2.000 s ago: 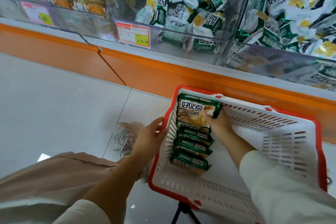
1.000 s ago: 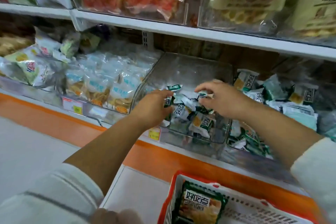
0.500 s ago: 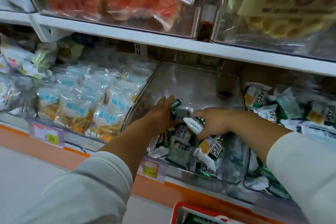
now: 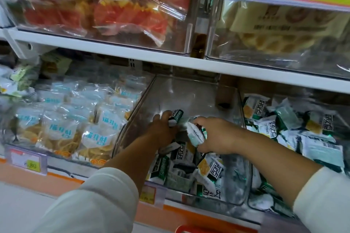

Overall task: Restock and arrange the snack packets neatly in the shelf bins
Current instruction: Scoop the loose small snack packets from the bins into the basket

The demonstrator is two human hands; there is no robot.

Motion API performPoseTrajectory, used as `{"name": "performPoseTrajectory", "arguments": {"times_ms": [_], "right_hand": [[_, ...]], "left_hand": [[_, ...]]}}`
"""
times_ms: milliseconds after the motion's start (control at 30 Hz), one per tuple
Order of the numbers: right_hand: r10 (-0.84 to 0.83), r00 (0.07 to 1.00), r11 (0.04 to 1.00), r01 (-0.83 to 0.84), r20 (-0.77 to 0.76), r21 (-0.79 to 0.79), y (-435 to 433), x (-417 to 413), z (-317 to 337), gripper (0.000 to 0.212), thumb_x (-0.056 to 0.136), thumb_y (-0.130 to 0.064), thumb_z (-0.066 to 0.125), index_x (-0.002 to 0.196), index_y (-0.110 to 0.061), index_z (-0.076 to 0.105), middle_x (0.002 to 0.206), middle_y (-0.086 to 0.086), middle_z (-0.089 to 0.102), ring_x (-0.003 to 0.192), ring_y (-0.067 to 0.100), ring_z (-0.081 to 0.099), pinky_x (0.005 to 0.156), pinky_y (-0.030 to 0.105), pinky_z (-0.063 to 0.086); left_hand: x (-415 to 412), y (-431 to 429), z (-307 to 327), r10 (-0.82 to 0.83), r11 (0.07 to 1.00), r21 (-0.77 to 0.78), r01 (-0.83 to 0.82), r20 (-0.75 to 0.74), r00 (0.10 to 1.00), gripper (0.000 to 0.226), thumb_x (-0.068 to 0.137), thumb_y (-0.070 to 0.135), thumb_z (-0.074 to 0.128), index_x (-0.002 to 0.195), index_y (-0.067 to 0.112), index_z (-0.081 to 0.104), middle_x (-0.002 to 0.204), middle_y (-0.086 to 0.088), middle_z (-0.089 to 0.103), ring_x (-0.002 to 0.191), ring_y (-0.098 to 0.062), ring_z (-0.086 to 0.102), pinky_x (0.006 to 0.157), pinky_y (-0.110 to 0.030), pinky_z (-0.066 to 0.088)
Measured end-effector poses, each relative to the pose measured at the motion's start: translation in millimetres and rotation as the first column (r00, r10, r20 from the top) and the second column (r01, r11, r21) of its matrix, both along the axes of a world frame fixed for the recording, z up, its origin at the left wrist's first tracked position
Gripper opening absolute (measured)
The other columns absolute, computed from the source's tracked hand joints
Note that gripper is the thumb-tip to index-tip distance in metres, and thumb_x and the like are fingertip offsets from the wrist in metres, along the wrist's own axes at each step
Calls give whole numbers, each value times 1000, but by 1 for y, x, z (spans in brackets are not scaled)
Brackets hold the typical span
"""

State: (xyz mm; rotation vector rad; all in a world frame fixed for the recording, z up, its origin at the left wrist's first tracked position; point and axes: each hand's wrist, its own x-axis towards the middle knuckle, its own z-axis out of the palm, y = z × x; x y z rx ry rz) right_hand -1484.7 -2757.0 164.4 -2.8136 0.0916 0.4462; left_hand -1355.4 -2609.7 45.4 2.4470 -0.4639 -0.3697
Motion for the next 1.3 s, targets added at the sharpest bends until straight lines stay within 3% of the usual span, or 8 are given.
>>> {"name": "performPoseTrajectory", "arguments": {"times_ms": [167, 333, 467, 567, 900, 1000, 1100, 1300], "right_hand": [[40, 988, 999, -42, 152, 15, -9, -19, 26, 76, 85, -33, 72, 147, -38, 27, 151, -4, 37, 125, 16, 48, 94, 23, 40], [-66, 973, 986, 30, 221, 162, -18, -31, 39, 73, 85, -36, 71, 143, -48, 27, 150, -10, 38, 81, 7, 63, 83, 29, 50], [-65, 970, 987, 28, 234, 160, -15, -36, 38, 73, 86, -35, 71, 144, -45, 27, 150, -11, 38, 93, 9, 59, 75, 22, 42], [-174, 947, 949, 89, 269, 301, -14, -42, 37, 73, 86, -31, 72, 145, -41, 31, 129, -13, 50, 77, 1, 53, 57, 4, 41], [-358, 855, 826, 102, 376, 554, 1, -158, 67, 63, 85, -29, 73, 136, -38, 37, 100, -32, 42, 81, -27, 44, 63, -6, 34], [-365, 898, 804, 171, 244, 570, -5, -221, 58, 74, 85, -37, 71, 144, -39, 27, 114, -44, 35, 87, -34, 35, 76, -5, 31], [-422, 907, 760, 357, -5, 543, -20, -281, 25, 89, 84, -43, 70, 151, -41, 12, 156, -20, 21, 139, 6, 30, 101, 27, 34], [-502, 811, 612, 578, -300, 540, -46, -359, -115, 69, 84, -24, 74, 142, -27, 38, 135, -3, 55, 110, 12, 56, 75, 17, 45]], "left_hand": [[-10, -3, 24, -114, 987, 114, 117, -35, 993, 72, 85, 58, 58, 149, 46, 28, 134, -12, 54, 117, -37, 58, 96, -45, 50], [-21, -4, 35, -112, 988, 118, 99, 110, 988, 38, 99, 34, 55, 137, 36, 55, 130, -7, 63, 110, -30, 61, 82, -31, 46], [-34, 2, 44, -35, 998, 53, 25, 187, 982, 35, 99, 44, 52, 134, 45, 56, 132, 0, 64, 112, -27, 63, 84, -34, 52], [-48, 4, 70, 17, 999, -44, -5, 292, 956, 37, 100, 42, 51, 137, 41, 54, 131, -4, 64, 108, -28, 64, 84, -38, 54], [-179, 36, 164, 4, 948, -294, 124, 399, 917, 35, 93, 39, 63, 127, 49, 59, 103, 10, 63, 81, -8, 56, 72, -26, 47], [-245, 35, 156, -57, 938, -296, 181, 383, 922, 38, 91, 34, 66, 123, 52, 55, 83, 23, 54, 65, 3, 52, 62, -17, 40], [-301, 21, 110, -150, 938, -261, 229, 292, 945, 38, 90, 32, 68, 126, 43, 62, 93, 21, 61, 66, 2, 52, 68, -17, 43], [-382, -25, -20, -347, 938, -38, 345, -74, 935, 39, 96, 40, 58, 135, 46, 54, 122, 5, 69, 90, -13, 67, 74, -27, 52]]}}
